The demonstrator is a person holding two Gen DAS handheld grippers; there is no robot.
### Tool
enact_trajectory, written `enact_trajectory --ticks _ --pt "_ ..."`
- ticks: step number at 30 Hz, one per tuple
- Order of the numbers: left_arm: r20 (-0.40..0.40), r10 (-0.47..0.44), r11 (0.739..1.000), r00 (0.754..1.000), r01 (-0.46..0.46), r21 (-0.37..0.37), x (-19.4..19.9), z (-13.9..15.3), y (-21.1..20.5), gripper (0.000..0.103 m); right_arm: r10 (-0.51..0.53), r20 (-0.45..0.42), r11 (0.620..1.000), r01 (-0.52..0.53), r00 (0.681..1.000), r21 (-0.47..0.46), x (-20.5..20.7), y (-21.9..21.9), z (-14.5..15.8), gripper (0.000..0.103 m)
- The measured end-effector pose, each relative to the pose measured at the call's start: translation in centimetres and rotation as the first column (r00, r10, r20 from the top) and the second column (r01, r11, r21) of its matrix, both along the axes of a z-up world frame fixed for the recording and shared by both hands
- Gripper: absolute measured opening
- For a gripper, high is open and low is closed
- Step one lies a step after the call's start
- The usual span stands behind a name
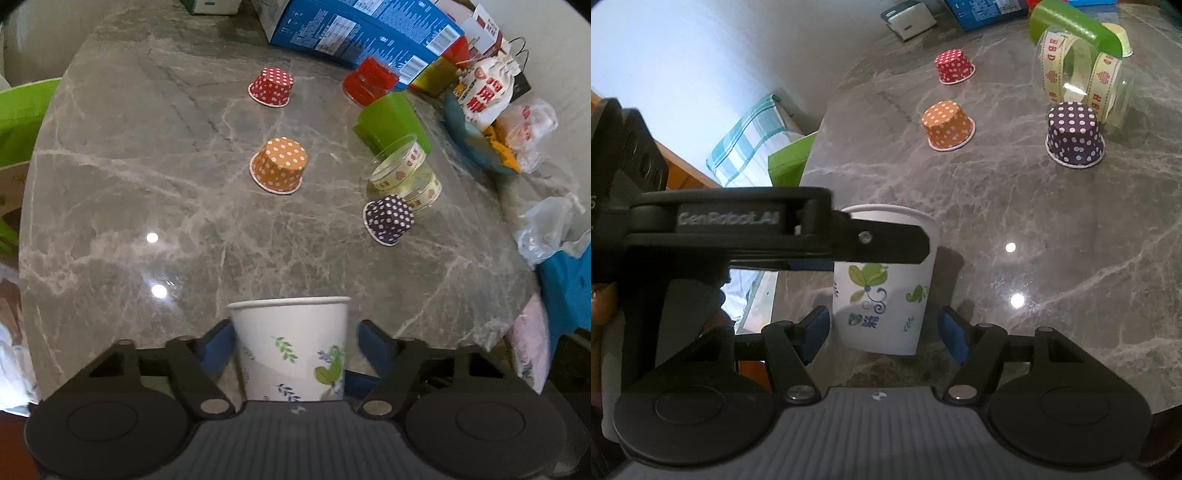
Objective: Flip cup upright
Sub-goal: 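Grasp the white cup with the left gripper while the right gripper releases it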
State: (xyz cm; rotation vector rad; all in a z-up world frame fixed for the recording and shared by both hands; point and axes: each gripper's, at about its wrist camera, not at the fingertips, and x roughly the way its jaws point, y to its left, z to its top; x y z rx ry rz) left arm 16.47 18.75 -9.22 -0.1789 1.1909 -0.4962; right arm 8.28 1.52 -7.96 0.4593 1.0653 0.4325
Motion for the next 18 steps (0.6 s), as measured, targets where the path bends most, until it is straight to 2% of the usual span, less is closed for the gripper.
enact_trajectory --ticks 5,8,10,11,12,14,15,18 --pt "0.034 -0.004 0.999 0.999 0.003 0.034 -0.2 0.3 -0.4 0.066 0.009 0.011 1.0 -0.009 1.0 0.02 -0.5 -0.4 0.0 0.067" --pt "0.092 -0.015 0.999 0.996 0.012 0.036 -0.5 1.0 -0.6 0.066 0.013 0.019 0.999 -0.013 1.0 0.041 -1.0 -0.9 -0.1 0.067" --pt "0.163 -0.044 0.999 0.986 0.041 0.019 -0.9 1.6 -1.0 0.066 0.004 0.034 0.998 -0.006 0.999 0.057 -1.3 -1.4 0.1 0.067" --pt "0.236 -0.054 0.999 0.97 0.054 0.005 -1.4 2.1 -1.1 0.066 -0.001 0.045 0.998 -0.002 0.999 0.062 -1.5 -1.6 0.2 0.067" --pt "0.328 -0.066 0.997 0.942 0.074 -0.01 -2.0 2.5 -1.1 0.066 -0.004 0.065 0.998 0.0 0.998 0.06 -1.8 -1.9 0.3 0.068" --pt "0.495 -0.068 0.996 0.866 0.083 -0.009 -3.3 2.9 -1.1 0.066 -0.008 0.11 0.999 0.004 0.994 0.038 -2.7 -2.2 0.6 0.069" --pt "0.539 -0.039 0.998 0.841 0.059 -0.019 -3.4 2.6 -1.0 0.066 -0.017 0.129 0.999 0.014 0.991 0.029 -3.1 -2.4 0.6 0.071" --pt "0.6 0.031 0.992 0.799 0.05 -0.117 -3.4 1.3 -0.5 0.066 -0.085 0.164 0.996 0.082 0.983 0.023 -4.6 -3.7 0.1 0.078"
